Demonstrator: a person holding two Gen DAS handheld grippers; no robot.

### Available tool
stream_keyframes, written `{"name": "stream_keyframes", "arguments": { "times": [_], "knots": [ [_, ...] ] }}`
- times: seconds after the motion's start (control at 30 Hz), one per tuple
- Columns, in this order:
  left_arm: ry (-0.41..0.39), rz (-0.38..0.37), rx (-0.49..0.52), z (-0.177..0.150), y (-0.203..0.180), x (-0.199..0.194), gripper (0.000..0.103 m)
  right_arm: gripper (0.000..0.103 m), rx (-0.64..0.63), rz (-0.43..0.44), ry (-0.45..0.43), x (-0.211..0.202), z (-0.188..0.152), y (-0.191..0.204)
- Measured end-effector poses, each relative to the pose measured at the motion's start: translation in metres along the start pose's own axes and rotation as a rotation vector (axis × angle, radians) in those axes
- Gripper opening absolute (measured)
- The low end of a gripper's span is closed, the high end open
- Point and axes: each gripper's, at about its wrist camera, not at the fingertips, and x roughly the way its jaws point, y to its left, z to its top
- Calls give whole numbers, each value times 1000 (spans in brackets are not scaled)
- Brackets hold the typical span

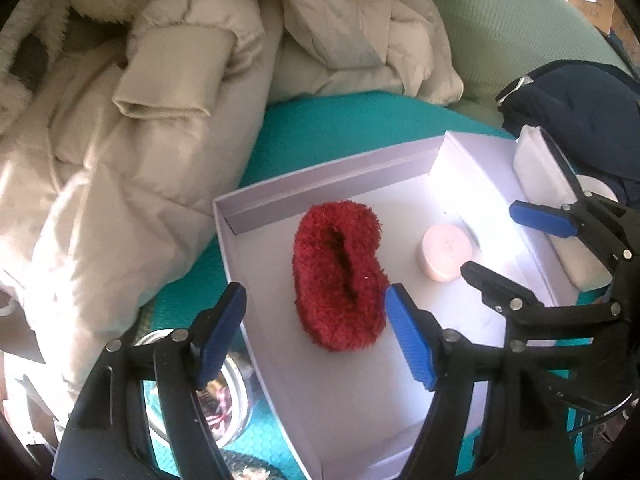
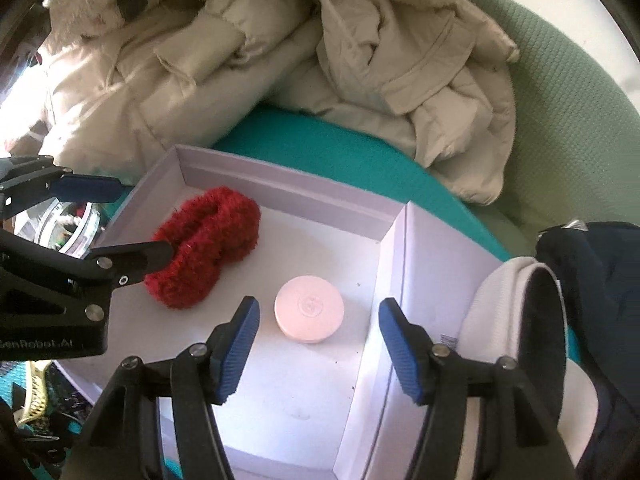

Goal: Organize objects
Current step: 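Withdraw both tools from the box back toward the items on the mat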

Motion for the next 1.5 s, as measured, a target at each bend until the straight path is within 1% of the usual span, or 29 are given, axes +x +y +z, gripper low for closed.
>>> {"name": "stream_keyframes", "arguments": {
  "times": [0.27,0.37,0.5,0.77,0.9,1.03,1.23,1.4,1.5],
  "knots": [
    [-51,-5,-4,-2,10,-47,73,62,16,-10,-57,-49,5,7],
    [-71,6,3,-2,13,-67,73,62,23,-17,-83,-67,6,9],
    [-93,6,-20,-4,20,-89,73,62,33,-18,-113,-89,5,11],
    [-140,12,-47,-9,30,-125,73,62,38,-16,-150,-122,-2,19],
    [-148,20,-47,-15,29,-138,73,62,40,-11,-157,-133,-7,22],
    [-159,41,-43,-24,28,-151,73,62,47,-1,-167,-145,-15,24],
    [-179,81,-6,-40,16,-169,73,62,55,5,-171,-160,-31,27],
    [-176,62,4,-58,5,-179,73,62,69,5,-171,-172,-50,31],
    [-169,69,5,-70,1,-182,73,62,75,2,-164,-177,-63,36]
  ]
}}
